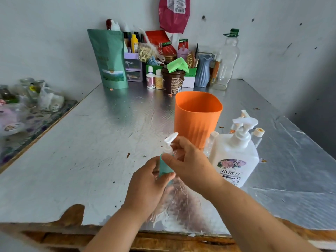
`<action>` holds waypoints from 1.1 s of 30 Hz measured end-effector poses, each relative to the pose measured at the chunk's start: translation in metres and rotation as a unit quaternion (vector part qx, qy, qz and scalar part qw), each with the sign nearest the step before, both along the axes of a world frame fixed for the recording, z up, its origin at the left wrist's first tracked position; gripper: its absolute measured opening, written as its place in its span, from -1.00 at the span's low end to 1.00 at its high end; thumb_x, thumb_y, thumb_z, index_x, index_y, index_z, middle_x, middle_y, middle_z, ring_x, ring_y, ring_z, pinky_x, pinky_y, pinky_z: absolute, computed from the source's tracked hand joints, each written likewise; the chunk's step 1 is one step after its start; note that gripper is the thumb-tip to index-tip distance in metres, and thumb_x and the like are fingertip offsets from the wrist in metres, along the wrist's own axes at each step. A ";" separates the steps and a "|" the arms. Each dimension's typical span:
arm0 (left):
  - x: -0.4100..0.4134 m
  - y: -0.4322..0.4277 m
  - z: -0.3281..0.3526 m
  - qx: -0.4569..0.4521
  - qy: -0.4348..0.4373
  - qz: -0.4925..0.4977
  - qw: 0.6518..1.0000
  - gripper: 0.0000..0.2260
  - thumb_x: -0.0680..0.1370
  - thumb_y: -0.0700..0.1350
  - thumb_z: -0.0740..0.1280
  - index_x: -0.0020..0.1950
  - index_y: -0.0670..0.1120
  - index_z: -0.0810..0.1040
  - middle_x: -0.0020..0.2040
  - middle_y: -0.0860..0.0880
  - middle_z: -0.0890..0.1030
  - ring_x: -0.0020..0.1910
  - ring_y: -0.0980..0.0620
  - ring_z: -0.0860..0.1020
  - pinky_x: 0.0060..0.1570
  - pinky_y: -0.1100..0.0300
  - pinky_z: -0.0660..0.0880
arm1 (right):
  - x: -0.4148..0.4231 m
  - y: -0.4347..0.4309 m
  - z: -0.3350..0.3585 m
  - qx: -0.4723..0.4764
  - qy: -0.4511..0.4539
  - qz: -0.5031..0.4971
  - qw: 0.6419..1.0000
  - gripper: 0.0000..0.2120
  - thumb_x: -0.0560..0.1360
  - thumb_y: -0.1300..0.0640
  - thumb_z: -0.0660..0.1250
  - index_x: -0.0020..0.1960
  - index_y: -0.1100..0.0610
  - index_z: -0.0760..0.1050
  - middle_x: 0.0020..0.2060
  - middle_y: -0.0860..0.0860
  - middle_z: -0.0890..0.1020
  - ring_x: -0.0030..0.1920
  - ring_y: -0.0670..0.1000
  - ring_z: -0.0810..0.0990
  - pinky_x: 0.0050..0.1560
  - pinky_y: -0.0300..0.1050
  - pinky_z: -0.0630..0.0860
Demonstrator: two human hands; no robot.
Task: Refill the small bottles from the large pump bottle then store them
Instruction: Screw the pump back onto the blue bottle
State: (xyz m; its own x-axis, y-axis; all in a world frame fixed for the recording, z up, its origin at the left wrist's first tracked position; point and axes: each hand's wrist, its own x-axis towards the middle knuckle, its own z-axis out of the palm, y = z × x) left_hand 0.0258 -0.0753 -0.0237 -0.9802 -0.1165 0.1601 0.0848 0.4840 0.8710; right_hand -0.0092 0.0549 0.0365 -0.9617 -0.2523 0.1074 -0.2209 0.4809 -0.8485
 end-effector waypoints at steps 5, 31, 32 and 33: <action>0.000 0.000 0.000 0.003 0.003 -0.002 1.000 -0.77 0.47 0.06 0.43 -0.02 0.33 0.44 -0.08 0.35 0.61 -0.02 0.37 0.58 -0.08 0.48 0.47 | -0.002 0.001 -0.003 -0.021 -0.011 -0.028 0.999 -0.71 0.37 -0.11 0.46 -0.04 -0.05 0.42 -0.28 -0.17 0.53 -0.26 -0.13 0.58 -0.16 -0.15 0.56; 0.002 0.004 0.005 -0.017 -0.002 0.001 1.000 -0.75 0.48 0.01 0.44 -0.05 0.31 0.42 -0.15 0.38 0.56 -0.14 0.50 0.52 -0.17 0.58 0.41 | 0.004 -0.001 -0.008 0.012 0.022 -0.048 0.998 -0.69 0.43 -0.14 0.38 0.09 -0.03 0.46 -0.05 -0.12 0.57 -0.13 -0.14 0.57 -0.06 -0.23 0.55; 0.003 0.004 0.005 -0.017 -0.003 0.001 1.000 -0.75 0.48 0.02 0.43 -0.03 0.31 0.43 -0.14 0.38 0.56 -0.13 0.49 0.52 -0.16 0.57 0.41 | 0.003 -0.001 -0.008 0.008 0.018 -0.057 0.998 -0.67 0.41 -0.15 0.40 0.08 -0.02 0.45 -0.06 -0.14 0.56 -0.10 -0.13 0.56 -0.03 -0.20 0.56; 0.003 0.004 0.005 -0.018 -0.004 0.000 1.000 -0.75 0.48 0.03 0.43 0.00 0.32 0.43 -0.12 0.38 0.57 -0.11 0.48 0.52 -0.15 0.56 0.42 | 0.003 0.000 -0.009 0.002 0.010 -0.063 0.998 -0.65 0.40 -0.17 0.41 0.07 -0.03 0.44 -0.07 -0.16 0.55 -0.08 -0.13 0.56 -0.01 -0.18 0.56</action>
